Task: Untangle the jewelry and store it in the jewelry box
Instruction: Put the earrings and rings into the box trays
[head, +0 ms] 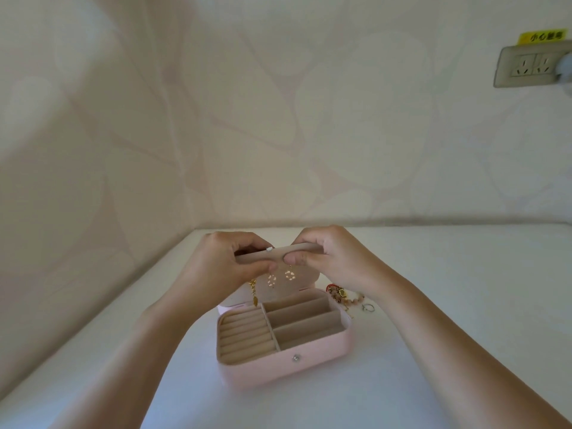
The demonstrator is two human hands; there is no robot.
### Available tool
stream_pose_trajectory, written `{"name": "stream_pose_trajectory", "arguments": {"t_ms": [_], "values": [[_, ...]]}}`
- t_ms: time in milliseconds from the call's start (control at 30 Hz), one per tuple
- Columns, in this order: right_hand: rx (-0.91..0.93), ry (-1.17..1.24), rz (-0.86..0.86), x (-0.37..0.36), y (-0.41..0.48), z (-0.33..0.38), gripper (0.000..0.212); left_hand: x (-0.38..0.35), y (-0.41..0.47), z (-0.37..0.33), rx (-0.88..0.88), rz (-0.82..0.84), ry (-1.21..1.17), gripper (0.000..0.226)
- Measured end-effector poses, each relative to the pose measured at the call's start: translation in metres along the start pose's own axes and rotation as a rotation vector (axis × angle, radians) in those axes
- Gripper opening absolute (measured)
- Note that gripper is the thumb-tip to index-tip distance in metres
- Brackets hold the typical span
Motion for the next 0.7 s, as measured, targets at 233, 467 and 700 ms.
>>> {"name": "stream_pose_trajectory", "arguments": {"t_ms": [233,467,700], "values": [[0.01,0.005,-0.072,0.02,0.002,-0.011,0.013,0.006,0.009,0.012,0.133,-0.025,-0.17,0.005],[-0.424,-0.356,-0.046,0.077,-0.028,-0.071,0.005,0.007,0.027,0.058,0.412,0.147,-0.569,0.02],[-0.581,-0.306,0.165,0.07,-0.039,-0.08,0.006,0.0,0.032,0.08,0.57,0.395,-0.575,0.029]]}}
Point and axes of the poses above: each hand's wrist, its own y-axis towards the middle knuckle, its own x-axis out of the back of the hand, z = x × y, the point moved 4 cm from there along y, towards the middle knuckle, and after that the axes turned 15 degrees about x, right-handed, at the moved point
